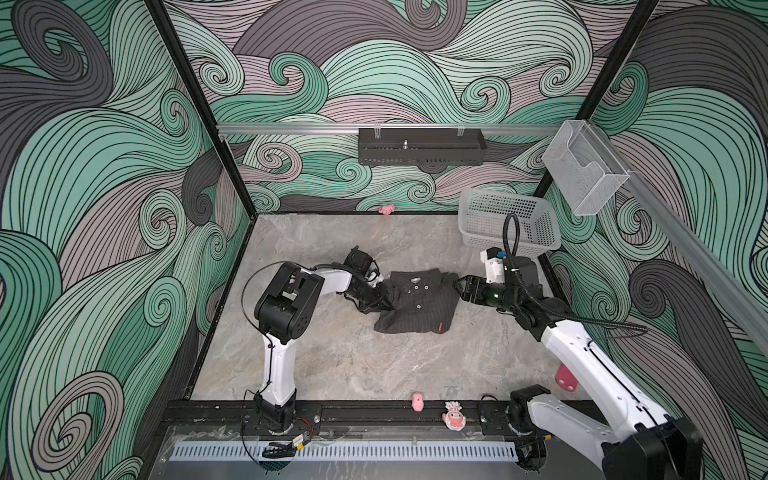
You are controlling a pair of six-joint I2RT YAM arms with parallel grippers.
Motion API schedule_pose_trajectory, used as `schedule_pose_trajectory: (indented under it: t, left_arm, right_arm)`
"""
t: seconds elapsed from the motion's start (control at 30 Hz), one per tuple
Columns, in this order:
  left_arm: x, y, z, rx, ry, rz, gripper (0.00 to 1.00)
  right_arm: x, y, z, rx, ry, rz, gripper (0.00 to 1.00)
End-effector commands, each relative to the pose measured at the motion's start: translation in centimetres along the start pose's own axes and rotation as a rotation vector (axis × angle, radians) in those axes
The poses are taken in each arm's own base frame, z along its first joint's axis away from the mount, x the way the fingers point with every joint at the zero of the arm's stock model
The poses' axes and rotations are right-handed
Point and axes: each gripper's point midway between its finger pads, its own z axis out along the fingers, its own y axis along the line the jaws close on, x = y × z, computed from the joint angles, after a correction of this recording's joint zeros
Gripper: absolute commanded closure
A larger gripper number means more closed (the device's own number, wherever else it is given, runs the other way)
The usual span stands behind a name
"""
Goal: Fold and stack the long sleeve shirts
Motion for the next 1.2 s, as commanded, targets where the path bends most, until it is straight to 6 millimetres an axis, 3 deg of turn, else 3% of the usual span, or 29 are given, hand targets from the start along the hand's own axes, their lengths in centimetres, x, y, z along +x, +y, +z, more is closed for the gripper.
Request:
schedule_pose_trajectory:
  t: [0.0, 0.17, 0.33, 0.43, 0.53, 0.63, 0.77, 0.83, 0.9, 1.07, 1.13, 1.17]
  left_arm:
    - [-0.7, 1.7, -0.9, -0.095, -0.052, 0.026, 1.0]
    - [-0.4, 3.5, -1.7, -0.135, -0.066, -0.002, 1.0]
    - [-0.3, 4.2, -2.1, -0.148, -0.075, -0.01, 1.0]
    - [-0.3, 4.2, -2.1, -0.141, -0.074, -0.009, 1.0]
    - [-0.4, 4.1, -2.1, -0.136, -0.073, -0.008, 1.0]
    - [-0.4, 4.2, -2.4, -0.134, -0.079, -0.01, 1.0]
    - [-0.6, 4.3, -3.7, -0.135, -0.096, -0.009, 1.0]
    - [-0.8, 4.2, -4.3, -0.136, -0.106, -0.007, 1.0]
    - [-0.9, 4.2, -5.0, -0.15, -0.112, -0.006, 1.0]
    - [-0.9, 5.0, -6.1, -0.194, -0.125, -0.025, 1.0]
    - [-0.8, 5.5, -6.5, -0.222, -0.133, -0.04, 1.0]
    - [-0.7, 5.7, -6.8, -0.24, -0.138, -0.044, 0.94]
  right_arm:
    - [2.1, -2.0, 2.1, 0.034, 0.077, 0.096, 0.24]
    - [4.7, -3.3, 6.0, 0.0, 0.168, 0.215, 0.21]
    - [6.9, -2.5, 9.5, -0.115, 0.249, 0.289, 0.21]
    - [6.7, 0.2, 11.3, -0.223, 0.292, 0.256, 0.23]
    - [5.7, 4.4, 12.3, -0.347, 0.318, 0.207, 0.25]
    - [3.9, 9.2, 11.1, -0.4, 0.29, 0.074, 0.26]
    - [3.3, 12.4, 9.0, -0.363, 0.294, -0.021, 0.26]
    - [3.6, 11.9, 8.2, -0.299, 0.307, -0.043, 0.26]
    - [4.0, 10.3, 7.9, -0.191, 0.318, -0.059, 0.26]
    - [5.3, 1.7, 6.5, 0.28, 0.382, -0.135, 0.24]
    - [5.4, -0.8, 6.1, 0.389, 0.406, -0.148, 0.22]
    - [5.4, -1.7, 6.1, 0.409, 0.416, -0.137, 0.22]
